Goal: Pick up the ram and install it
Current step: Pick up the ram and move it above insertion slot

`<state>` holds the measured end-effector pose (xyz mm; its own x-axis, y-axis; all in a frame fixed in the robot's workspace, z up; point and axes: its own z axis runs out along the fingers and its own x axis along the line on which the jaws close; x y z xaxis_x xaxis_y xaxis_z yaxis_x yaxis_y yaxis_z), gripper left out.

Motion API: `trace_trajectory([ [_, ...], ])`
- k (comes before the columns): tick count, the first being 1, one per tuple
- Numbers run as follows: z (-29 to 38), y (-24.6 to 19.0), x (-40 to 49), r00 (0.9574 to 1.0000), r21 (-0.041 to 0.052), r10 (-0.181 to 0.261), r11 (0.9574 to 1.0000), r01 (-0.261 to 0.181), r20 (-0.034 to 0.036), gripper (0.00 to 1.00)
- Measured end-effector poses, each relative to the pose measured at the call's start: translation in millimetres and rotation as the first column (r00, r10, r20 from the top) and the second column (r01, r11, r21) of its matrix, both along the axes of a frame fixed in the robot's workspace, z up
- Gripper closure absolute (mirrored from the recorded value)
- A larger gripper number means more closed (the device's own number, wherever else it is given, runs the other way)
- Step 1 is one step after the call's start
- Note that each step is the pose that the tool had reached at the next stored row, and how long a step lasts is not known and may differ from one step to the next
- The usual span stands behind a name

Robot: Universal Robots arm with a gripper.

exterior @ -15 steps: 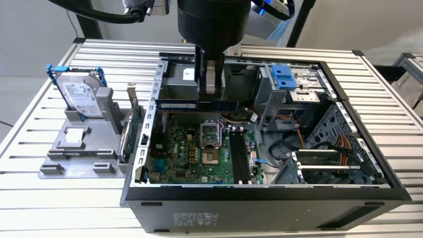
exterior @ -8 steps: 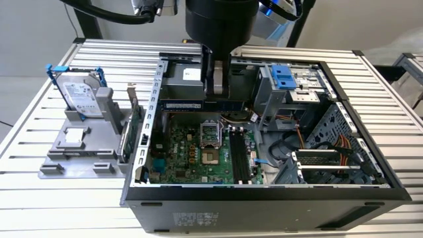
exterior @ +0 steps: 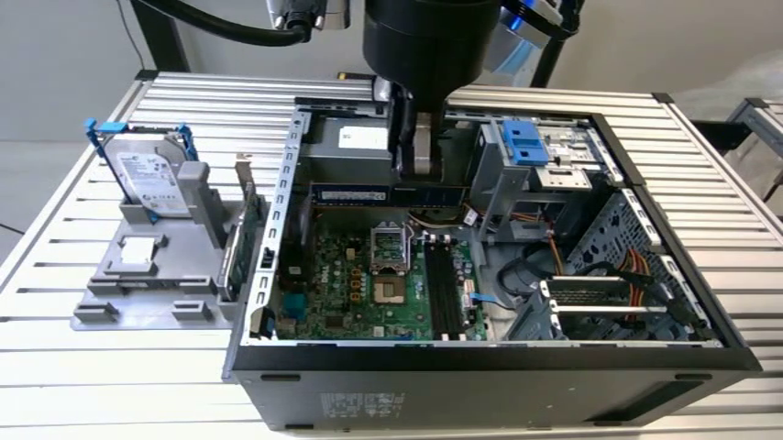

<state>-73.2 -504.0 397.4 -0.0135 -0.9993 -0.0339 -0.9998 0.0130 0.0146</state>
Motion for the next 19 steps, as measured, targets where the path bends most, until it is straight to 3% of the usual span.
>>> trace_trajectory([
  [19,0.0,0.0,7.9,1.0000,0.0000,-0.009,1.0000,0.009,0.0000,1.00],
])
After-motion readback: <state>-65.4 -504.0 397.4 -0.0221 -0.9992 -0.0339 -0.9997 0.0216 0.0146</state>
